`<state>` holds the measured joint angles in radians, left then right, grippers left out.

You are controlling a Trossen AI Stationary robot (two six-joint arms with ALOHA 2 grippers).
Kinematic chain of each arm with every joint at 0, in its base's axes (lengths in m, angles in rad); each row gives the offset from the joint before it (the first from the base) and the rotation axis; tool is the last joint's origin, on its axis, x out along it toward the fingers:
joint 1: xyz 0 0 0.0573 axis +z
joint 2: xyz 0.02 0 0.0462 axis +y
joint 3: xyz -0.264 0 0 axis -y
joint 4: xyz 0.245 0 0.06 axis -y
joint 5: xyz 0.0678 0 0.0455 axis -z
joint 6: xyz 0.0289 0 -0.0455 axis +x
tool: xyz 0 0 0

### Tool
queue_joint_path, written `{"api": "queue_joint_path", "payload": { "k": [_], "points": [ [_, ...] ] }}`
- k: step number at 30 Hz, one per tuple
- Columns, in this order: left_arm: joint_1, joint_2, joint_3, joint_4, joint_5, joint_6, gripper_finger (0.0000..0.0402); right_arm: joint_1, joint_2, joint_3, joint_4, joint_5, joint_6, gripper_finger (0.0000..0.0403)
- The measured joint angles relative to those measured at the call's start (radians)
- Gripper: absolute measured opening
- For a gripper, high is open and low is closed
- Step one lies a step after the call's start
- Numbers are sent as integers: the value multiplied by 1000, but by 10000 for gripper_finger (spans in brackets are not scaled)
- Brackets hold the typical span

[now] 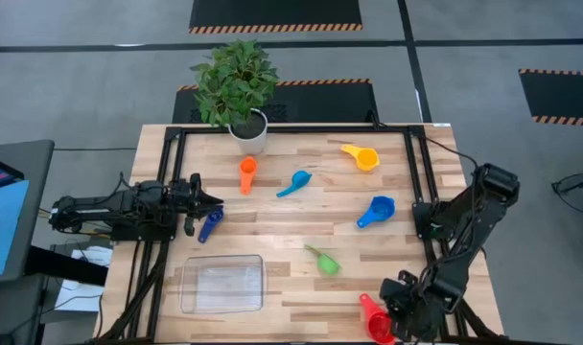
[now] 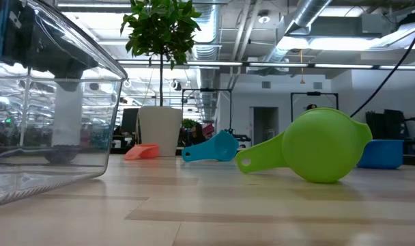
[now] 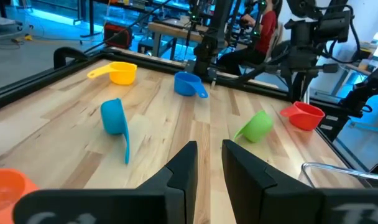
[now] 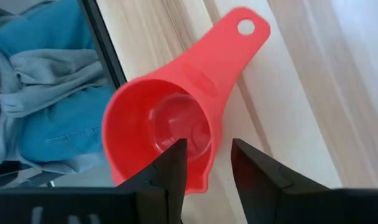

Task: Nest measuring cups in basket
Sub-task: Put the red measuring cup into the transparent bin

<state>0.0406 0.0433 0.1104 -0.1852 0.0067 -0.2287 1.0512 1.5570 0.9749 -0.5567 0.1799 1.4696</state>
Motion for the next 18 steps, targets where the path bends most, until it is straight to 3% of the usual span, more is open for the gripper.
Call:
{"api": "queue_joint_path", "payload": {
  "k": [10, 18],
  "points": [
    [0, 0, 0, 0, 0, 0, 62, 3, 62, 0, 21, -24, 0, 196],
    [0, 0, 0, 0, 0, 0, 62, -10, 117, 0, 39, -54, 1, 200]
  ]
}}
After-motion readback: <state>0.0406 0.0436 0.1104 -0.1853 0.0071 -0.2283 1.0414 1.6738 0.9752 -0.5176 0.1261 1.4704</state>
